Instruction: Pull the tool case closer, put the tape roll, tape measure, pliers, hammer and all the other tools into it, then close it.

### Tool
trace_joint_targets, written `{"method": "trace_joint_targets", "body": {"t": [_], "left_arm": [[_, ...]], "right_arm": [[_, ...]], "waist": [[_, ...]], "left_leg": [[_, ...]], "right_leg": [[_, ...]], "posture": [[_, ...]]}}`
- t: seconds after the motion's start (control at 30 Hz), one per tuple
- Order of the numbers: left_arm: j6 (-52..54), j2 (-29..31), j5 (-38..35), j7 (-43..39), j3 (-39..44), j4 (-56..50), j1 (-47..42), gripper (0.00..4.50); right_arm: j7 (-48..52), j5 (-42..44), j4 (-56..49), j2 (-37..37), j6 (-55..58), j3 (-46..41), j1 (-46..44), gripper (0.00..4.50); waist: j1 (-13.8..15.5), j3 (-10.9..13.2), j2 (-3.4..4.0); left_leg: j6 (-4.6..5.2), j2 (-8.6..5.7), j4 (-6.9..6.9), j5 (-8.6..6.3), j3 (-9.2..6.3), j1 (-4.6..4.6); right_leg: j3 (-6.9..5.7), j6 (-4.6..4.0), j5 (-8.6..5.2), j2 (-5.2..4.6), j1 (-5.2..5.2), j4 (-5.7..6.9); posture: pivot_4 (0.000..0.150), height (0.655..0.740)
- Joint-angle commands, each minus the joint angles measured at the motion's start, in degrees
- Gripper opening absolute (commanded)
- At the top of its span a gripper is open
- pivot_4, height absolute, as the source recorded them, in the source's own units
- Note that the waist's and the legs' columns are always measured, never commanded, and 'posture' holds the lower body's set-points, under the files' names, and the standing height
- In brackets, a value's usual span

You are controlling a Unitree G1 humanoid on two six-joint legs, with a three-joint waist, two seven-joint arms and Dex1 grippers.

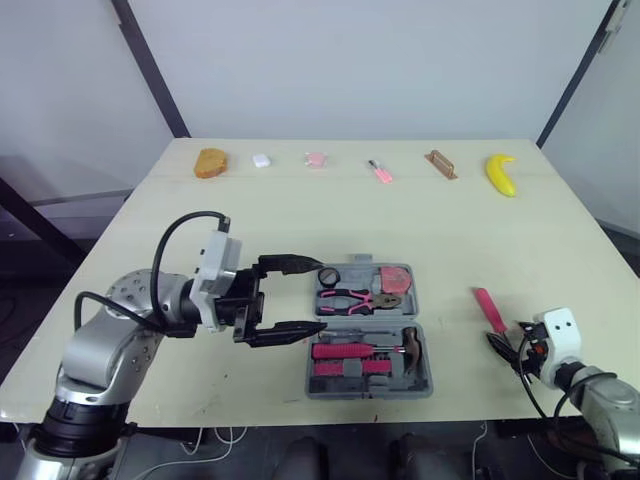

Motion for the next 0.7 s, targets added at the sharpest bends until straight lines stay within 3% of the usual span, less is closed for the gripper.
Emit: {"method": "trace_joint_targets", "body": {"t": [0.03, 0.1, 0.2, 0.27, 0.33, 0.43, 0.7], "left_arm": [[-0.88, -0.06, -0.1, 0.32, 0.81, -0.33, -0.09, 4.5], [-0.79, -0.17, -0.1, 0.64, 0.85, -0.4, -0.13, 4.5], [-0.87, -0.08, -0.01, 0.51, 1.14, -0.26, 0.03, 4.5], [-0.91, 0.02, 0.14, 0.5, 1.22, -0.1, 0.0, 4.5], [-0.9, -0.02, 0.22, 0.64, 1.15, 0.0, -0.2, 4.5], [-0.87, -0.23, 0.27, 0.94, 0.95, 0.04, -0.54, 4.5], [-2.09, -0.42, 0.32, 0.44, 1.26, 0.86, -0.45, 4.5]], "right_arm": [[1.75, 0.63, 2.92, 1.22, -3.37, 1.71, -0.71, 4.22], [1.43, 0.35, 4.46, 2.07, -5.51, 1.88, -1.06, 4.22], [0.57, -0.1, 6.39, 3.32, -8.54, 1.96, -1.19, 3.43], [-0.49, -0.39, 7.51, 4.16, -10.21, 1.85, -1.1, 2.34], [-0.76, -0.97, 8.51, 4.51, -11.95, 2.2, -0.72, 1.96], [-0.73, -1.09, 8.51, 4.92, -13.21, 2.68, 0.09, 0.56], [-2.01, 0.2, 3.62, 3.27, -9.18, 1.73, 0.99, 0.4]], "waist": [[-0.05, -0.01, -0.02], [-0.13, -0.02, -0.04], [-0.18, -0.03, -0.05], [-0.2, -0.03, -0.04], [-0.28, -0.05, -0.08], [-0.36, -0.17, -0.28], [0.2, -0.32, -0.52]], "left_leg": [[0.0, 0.0, 0.0, 0.0, 0.0, 0.0], [0.0, 0.01, 0.0, 0.0, 0.0, 0.01], [0.0, 0.01, 0.0, 0.0, 0.0, 0.02], [0.0, 0.01, 0.0, 0.0, 0.0, 0.02], [0.0, 0.02, 0.0, 0.0, -0.01, 0.03], [0.0, 0.02, 0.0, 0.0, -0.02, 0.03], [0.0, 0.03, 0.02, 0.0, -0.01, 0.06]], "right_leg": [[0.0, 0.0, 0.0, 0.0, 0.0, 0.0], [0.0, 0.0, 0.0, 0.01, 0.0, 0.01], [0.01, 0.0, 0.0, 0.01, 0.0, 0.03], [0.01, 0.0, 0.0, 0.01, 0.0, 0.04], [0.01, 0.0, 0.0, 0.01, 0.0, 0.04], [0.0, -0.01, 0.0, 0.01, 0.01, 0.03], [-0.02, 0.0, 0.0, -0.02, 0.07, 0.03]], "posture": [[0.15, 0.74], [0.15, 0.74], [0.15, 0.74], [0.15, 0.74], [0.15, 0.74], [0.15, 0.74], [0.15, 0.74]]}}
